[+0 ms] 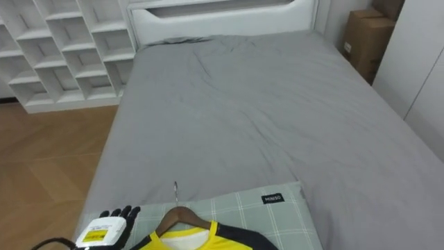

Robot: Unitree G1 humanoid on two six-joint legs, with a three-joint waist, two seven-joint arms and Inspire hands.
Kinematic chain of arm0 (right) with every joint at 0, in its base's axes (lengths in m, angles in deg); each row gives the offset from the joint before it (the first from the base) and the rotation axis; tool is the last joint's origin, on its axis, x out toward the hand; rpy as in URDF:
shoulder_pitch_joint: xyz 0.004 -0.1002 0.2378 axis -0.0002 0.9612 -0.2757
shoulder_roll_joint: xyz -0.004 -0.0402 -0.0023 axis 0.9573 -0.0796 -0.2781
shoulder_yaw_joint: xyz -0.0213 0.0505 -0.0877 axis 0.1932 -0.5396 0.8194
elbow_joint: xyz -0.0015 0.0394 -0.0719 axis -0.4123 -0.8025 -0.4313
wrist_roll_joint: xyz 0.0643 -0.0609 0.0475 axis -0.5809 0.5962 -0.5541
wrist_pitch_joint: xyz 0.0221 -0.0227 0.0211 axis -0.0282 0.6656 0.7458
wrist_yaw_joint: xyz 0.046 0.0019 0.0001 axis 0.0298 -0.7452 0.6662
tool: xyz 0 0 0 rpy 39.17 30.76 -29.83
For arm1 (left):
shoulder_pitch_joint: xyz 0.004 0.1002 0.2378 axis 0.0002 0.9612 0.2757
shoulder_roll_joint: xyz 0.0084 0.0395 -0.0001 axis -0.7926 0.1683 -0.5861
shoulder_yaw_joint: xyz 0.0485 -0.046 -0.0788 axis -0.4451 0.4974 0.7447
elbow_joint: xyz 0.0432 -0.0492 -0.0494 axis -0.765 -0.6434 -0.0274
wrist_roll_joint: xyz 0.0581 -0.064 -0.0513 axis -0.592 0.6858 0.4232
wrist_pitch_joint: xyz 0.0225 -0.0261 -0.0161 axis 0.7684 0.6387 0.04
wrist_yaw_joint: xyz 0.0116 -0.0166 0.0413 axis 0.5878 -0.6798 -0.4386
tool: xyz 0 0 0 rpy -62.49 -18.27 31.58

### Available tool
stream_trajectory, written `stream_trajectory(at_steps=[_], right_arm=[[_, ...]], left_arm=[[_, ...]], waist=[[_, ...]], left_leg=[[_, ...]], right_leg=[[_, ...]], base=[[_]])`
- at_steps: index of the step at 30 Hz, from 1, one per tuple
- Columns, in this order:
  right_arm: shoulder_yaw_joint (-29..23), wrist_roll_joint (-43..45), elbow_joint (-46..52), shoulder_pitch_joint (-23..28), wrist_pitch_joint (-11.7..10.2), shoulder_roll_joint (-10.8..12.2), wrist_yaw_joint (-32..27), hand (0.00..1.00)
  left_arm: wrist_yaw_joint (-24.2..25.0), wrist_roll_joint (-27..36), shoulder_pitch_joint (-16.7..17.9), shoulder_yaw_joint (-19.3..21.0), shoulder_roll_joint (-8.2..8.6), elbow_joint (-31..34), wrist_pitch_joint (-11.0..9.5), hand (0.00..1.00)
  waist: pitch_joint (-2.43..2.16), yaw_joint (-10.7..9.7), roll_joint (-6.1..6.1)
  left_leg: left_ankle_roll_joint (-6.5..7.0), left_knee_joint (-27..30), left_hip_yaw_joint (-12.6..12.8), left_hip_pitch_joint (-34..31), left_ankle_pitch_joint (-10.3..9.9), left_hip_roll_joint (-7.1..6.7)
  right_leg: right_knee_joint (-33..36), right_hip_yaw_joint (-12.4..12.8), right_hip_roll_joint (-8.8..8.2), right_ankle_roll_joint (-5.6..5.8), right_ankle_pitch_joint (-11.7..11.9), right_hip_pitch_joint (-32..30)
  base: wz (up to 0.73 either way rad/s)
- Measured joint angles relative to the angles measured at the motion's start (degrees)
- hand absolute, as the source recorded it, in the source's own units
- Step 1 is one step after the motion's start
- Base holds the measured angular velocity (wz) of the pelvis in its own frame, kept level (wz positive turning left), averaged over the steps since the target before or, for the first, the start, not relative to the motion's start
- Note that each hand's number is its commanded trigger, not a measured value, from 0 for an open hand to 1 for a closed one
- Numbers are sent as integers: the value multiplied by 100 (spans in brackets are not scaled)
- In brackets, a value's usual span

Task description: Hang clothes

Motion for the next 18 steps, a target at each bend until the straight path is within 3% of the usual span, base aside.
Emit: stream_trajectory(at_steps=[12,18], right_arm=[[-29,-174,-34,5,24,84,-96,0],[-9,-173,-38,-1,8,83,-111,0]], left_arm=[[-6,-28,26,129,92,-665,-9,0],[-27,-27,0,601,114,-783,-17,0]], waist=[[11,107,-38],[4,165,-47]], left_leg=[[-1,36,-11,-46,-1,10],[0,24,39,-96,0,15]], right_leg=[[-4,-3,9,-1,1,-26],[77,34,3,3,-2,-113]], base=[[0],[-4]])
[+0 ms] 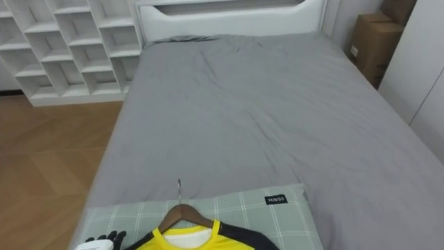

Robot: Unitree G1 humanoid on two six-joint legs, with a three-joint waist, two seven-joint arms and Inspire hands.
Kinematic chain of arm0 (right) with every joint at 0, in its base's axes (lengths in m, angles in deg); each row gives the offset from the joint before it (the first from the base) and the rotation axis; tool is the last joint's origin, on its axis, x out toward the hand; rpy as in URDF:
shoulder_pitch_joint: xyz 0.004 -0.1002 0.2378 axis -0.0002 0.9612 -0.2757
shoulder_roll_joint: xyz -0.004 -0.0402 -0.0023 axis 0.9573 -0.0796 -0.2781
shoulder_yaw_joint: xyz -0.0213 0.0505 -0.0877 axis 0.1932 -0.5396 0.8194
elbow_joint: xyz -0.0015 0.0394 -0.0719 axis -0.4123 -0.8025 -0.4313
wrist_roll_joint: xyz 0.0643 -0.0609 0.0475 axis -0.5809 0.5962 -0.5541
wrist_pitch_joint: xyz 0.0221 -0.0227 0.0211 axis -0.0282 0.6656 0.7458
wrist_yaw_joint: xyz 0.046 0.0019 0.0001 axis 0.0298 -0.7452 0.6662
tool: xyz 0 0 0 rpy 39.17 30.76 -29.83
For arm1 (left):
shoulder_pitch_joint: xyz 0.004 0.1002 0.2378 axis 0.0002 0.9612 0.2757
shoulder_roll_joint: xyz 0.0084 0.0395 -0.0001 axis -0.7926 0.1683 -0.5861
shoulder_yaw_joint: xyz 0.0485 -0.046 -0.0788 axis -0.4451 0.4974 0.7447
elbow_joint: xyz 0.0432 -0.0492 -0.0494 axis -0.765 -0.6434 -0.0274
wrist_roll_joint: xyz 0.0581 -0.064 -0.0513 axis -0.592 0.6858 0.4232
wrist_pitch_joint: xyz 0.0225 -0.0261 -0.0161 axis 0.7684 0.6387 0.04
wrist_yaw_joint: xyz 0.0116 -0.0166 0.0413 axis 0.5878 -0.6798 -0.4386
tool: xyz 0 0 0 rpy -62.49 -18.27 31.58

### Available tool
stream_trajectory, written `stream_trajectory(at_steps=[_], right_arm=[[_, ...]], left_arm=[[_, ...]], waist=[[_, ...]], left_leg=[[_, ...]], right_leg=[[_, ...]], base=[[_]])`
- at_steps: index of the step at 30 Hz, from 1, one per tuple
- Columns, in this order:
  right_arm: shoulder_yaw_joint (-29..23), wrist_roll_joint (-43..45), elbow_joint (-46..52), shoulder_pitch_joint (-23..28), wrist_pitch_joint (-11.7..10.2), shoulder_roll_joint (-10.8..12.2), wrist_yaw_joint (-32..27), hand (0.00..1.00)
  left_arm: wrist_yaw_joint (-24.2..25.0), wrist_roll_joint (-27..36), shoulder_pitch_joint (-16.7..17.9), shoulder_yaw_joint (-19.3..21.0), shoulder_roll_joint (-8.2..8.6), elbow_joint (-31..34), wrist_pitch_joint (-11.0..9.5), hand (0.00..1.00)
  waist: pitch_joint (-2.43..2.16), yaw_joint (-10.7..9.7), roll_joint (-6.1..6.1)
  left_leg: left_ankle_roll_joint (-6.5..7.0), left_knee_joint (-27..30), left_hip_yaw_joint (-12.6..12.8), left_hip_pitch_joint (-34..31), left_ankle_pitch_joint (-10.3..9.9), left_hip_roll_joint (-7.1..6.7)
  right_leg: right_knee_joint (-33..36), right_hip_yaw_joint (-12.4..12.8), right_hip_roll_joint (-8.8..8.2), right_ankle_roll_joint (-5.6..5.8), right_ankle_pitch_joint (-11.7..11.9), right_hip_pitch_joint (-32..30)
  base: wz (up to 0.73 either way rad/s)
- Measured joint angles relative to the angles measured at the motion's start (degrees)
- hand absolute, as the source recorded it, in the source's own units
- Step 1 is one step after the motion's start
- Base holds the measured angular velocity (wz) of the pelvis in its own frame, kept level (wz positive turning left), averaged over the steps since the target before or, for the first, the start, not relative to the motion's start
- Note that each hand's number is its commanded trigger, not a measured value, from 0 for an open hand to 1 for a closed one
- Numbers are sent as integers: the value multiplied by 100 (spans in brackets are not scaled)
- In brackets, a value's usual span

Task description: Hang clothes

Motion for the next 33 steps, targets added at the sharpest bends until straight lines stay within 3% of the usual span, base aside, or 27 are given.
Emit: stream_trajectory(at_steps=[9,13,20,25,29,33], right_arm=[[156,-12,-31,-77,-33,-24,-1,0],[323,-45,-9,-161,-55,-39,-1,0],[643,-50,5,-443,-94,-105,-5,0],[858,-206,17,-563,-100,-102,-48,0],[1074,-206,69,-818,-112,-101,-243,0],[1222,-357,201,-921,-102,-82,-349,0]], left_arm=[[-110,48,-122,130,0,-3,-40,0],[-127,60,-542,135,-52,-5,-136,0],[-506,182,-1289,137,-134,-425,-266,0],[-775,410,-1548,133,-152,-579,-394,0],[-922,692,-1905,60,-236,-707,-461,0],[-1023,918,-2106,23,-236,-900,-466,0]], waist=[[20,33,-22],[67,73,-63],[92,58,-66],[111,43,-40],[201,-46,20],[235,-102,41]], left_leg=[[11,62,-44,-204,10,4],[24,234,-90,-533,19,22],[40,438,-99,-1091,32,71],[40,528,-97,-1282,33,108],[49,580,-80,-1554,72,120],[71,627,-30,-1712,92,126]], right_leg=[[102,-29,4,0,0,-193],[204,-105,12,-2,1,-461],[419,-131,40,-11,7,-1014],[462,-155,56,-31,20,-1186],[632,-163,47,-31,20,-1510],[788,-143,27,-30,19,-1728]], base=[[2],[9],[0],[0],[0],[-6]])
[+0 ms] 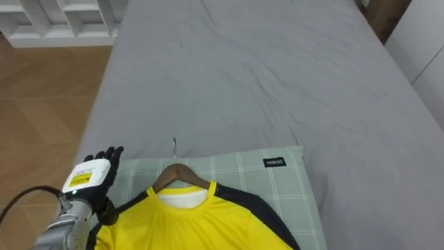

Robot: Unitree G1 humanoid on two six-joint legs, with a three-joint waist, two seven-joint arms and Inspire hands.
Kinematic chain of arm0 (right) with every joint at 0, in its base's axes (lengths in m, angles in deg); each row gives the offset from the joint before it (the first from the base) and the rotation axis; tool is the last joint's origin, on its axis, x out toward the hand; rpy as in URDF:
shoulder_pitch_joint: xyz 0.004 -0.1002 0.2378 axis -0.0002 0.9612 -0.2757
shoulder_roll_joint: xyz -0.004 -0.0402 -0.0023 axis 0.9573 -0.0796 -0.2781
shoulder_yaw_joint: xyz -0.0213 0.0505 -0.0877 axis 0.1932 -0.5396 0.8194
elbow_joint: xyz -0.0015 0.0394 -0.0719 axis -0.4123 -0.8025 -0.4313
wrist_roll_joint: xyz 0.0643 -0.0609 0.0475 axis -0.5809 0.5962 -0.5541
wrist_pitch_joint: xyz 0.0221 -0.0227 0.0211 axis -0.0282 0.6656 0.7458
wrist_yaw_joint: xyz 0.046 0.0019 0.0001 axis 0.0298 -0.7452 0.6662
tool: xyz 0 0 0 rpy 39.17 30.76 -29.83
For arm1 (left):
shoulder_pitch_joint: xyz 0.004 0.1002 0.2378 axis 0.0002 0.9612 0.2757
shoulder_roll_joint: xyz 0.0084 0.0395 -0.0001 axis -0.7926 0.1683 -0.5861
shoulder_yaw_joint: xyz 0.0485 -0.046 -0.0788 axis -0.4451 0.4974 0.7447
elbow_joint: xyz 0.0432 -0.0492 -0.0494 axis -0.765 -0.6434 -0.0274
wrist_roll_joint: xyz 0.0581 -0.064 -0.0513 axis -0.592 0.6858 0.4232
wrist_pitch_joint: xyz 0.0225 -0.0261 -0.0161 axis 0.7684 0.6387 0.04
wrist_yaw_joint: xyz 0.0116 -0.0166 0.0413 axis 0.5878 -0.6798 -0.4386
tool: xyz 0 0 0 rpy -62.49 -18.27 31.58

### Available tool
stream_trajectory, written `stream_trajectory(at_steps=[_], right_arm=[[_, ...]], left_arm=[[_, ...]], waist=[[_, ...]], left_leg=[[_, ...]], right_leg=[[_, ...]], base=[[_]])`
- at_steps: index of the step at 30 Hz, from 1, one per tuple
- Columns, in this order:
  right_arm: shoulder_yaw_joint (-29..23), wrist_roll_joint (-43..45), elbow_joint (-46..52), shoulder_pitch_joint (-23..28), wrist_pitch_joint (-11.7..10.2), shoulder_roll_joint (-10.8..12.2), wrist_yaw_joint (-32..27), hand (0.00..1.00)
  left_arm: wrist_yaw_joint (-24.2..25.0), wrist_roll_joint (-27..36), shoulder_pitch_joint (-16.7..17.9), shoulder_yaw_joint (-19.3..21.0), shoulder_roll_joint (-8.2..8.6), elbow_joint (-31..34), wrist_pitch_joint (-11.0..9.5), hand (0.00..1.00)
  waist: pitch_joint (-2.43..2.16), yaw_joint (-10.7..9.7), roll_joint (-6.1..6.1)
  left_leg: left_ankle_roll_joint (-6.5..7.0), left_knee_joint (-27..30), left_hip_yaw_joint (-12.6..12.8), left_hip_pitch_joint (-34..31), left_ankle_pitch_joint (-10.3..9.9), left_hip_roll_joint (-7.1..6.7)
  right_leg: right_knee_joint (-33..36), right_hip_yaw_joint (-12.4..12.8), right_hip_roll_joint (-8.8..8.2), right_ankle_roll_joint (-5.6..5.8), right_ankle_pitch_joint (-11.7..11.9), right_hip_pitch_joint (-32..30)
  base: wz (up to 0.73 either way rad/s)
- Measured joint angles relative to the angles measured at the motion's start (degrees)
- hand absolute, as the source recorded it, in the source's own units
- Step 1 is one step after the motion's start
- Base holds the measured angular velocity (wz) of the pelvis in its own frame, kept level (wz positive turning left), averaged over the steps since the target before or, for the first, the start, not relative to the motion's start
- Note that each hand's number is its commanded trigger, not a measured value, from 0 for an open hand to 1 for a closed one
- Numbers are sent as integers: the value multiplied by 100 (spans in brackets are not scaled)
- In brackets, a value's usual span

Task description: Hang clothes

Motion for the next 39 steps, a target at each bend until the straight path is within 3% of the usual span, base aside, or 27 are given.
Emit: stream_trajectory(at_steps=[4,5,8,18,26,39], right_arm=[[68,-169,69,-126,14,-4,-47,0],[72,-177,109,-204,19,-10,-81,0],[139,-323,168,-322,17,-10,-166,0],[181,-301,320,-372,-55,-48,-201,0],[179,-262,287,-433,12,-71,-149,0],[180,-258,285,-435,15,-88,-149,0]], left_arm=[[-5,238,-252,-142,-2,-183,-24,0],[-31,298,-306,-154,-1,-224,-23,0],[-117,489,-339,-252,-1,-244,-28,0],[18,624,-392,-420,0,-436,-100,0],[801,915,-387,-819,42,-809,-33,0],[1060,949,-387,-813,39,-815,-19,0]], waist=[[38,-50,54],[74,-77,92],[119,-129,170],[115,-181,180],[116,-270,179],[117,-271,177]], left_leg=[[22,205,76,-281,5,77],[30,282,78,-359,3,85],[59,347,107,-473,9,81],[123,343,208,-529,106,-10],[125,362,199,-534,107,-35],[126,372,203,-528,107,-49]], right_leg=[[179,-27,-37,3,-2,-256],[244,-31,-40,10,-6,-315],[433,-27,-70,34,-44,-481],[835,73,-204,49,-194,-778],[842,57,-227,62,-215,-777],[914,34,-253,57,-255,-791]], base=[[3],[0],[-1],[-3],[0],[0]])
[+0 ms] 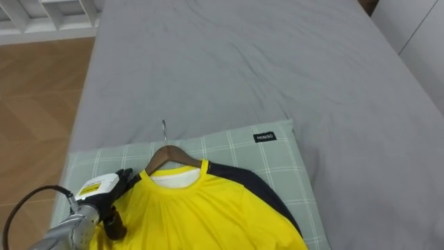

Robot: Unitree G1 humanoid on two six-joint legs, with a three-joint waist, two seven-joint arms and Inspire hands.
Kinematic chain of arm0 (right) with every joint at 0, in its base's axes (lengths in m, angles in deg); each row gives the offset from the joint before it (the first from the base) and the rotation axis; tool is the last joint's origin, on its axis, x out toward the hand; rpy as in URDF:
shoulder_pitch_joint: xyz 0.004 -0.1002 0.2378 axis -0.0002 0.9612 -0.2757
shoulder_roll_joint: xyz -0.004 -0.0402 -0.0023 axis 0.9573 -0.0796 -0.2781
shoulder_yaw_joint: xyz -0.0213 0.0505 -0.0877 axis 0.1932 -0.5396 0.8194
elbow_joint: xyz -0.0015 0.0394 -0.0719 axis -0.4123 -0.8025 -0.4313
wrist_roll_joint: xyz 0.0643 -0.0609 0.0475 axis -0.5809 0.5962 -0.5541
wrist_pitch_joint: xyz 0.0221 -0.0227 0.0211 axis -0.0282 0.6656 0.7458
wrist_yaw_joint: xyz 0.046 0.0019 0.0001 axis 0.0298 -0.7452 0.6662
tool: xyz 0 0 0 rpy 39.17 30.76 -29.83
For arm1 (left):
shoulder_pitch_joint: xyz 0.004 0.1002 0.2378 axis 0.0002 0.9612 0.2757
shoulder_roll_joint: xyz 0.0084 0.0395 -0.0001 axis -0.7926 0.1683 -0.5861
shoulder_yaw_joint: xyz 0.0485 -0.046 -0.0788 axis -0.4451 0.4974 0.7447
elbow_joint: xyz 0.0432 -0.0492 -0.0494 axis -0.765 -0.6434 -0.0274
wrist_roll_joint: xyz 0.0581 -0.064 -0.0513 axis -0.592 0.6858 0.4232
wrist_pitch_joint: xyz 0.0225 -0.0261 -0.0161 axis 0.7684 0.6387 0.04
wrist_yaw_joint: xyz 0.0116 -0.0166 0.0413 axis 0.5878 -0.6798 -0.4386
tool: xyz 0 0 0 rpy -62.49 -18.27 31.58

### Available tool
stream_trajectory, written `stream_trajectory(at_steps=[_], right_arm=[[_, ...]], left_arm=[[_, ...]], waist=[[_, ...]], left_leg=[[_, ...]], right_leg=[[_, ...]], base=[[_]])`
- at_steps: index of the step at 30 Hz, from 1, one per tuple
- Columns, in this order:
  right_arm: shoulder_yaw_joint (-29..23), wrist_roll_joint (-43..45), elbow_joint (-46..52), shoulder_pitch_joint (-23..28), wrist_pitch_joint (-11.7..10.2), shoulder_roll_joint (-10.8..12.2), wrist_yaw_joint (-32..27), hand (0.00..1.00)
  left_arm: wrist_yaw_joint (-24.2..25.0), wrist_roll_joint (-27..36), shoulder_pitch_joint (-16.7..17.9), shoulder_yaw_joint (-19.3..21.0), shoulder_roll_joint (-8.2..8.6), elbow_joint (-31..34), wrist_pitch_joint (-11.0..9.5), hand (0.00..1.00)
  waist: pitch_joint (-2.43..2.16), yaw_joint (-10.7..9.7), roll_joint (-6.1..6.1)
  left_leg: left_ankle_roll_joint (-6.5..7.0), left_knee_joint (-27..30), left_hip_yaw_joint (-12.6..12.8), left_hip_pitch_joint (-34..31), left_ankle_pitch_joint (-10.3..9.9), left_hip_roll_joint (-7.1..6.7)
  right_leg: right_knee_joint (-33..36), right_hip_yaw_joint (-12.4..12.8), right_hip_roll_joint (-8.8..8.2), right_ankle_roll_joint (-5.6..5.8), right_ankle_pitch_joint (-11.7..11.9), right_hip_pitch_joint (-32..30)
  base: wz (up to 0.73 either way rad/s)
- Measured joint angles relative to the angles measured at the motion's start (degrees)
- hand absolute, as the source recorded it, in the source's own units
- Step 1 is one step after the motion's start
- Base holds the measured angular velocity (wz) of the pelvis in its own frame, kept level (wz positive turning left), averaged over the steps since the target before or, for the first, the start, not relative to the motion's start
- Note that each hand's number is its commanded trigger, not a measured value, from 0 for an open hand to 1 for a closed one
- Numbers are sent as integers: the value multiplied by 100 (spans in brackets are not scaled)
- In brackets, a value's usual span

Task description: Hang clothes

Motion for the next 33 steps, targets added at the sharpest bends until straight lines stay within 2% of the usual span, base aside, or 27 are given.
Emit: stream_trajectory(at_steps=[9,14,15,16,17,18,24,27,28,31,33], right_arm=[[-3,24,-1,-4,-2,-12,8,0],[-3,59,0,21,0,3,19,0],[-3,62,0,24,1,5,19,0],[-4,81,-14,25,1,5,19,0],[-5,85,-12,33,2,6,20,0],[-6,91,-12,37,2,6,21,0],[-1,104,24,6,2,39,16,0],[-1,104,28,-32,3,49,-16,0],[-1,104,32,-39,6,50,-33,0],[-1,105,31,-39,7,74,-52,0],[-1,103,27,-31,7,90,-54,0]], left_arm=[[86,-2,0,15,-1,3,-6,0],[78,-1,1,20,-13,7,-22,0],[78,-1,1,20,-16,7,-21,40],[78,-2,1,20,-16,7,-23,51],[78,-1,1,22,-16,7,-30,56],[78,-1,1,24,-16,7,-30,68],[-109,160,-3,26,-15,6,-29,75],[-265,217,-12,39,-14,6,-28,86],[-268,218,-10,38,-7,4,-18,93],[-273,247,-10,36,-7,-11,-5,100],[-272,337,-9,30,-3,-48,-4,100]], waist=[[-2,0,-16],[-15,-15,-88],[-15,-15,-96],[-15,-20,-105],[-16,-22,-109],[-17,-21,-111],[-26,-27,-129],[-26,-35,-130],[-26,-35,-131],[-26,-35,-152],[-26,-39,-176]], left_leg=[[0,-5,2,10,0,-10],[4,6,35,-13,3,-34],[4,6,57,-8,3,-30],[4,8,84,-7,3,-27],[4,10,84,-8,3,-26],[4,11,84,-9,3,-26],[4,29,137,-35,3,-5],[5,29,148,-37,3,-3],[5,30,148,-37,3,-3],[5,30,148,-38,4,-3],[5,28,149,-39,4,-2]], right_leg=[[28,14,-9,0,-15,-12],[148,48,-42,-1,-71,-92],[156,55,-43,0,-76,-95],[167,53,-48,2,-84,-98],[168,51,-47,2,-84,-99],[168,50,-47,2,-84,-99],[216,82,-39,0,-83,-153],[222,86,-38,-1,-84,-167],[222,85,-38,-1,-84,-167],[222,94,-41,-1,-84,-169],[220,93,-39,-1,-84,-170]], base=[[0],[0],[0],[0],[0],[0],[-4],[-1],[0],[0],[0]])
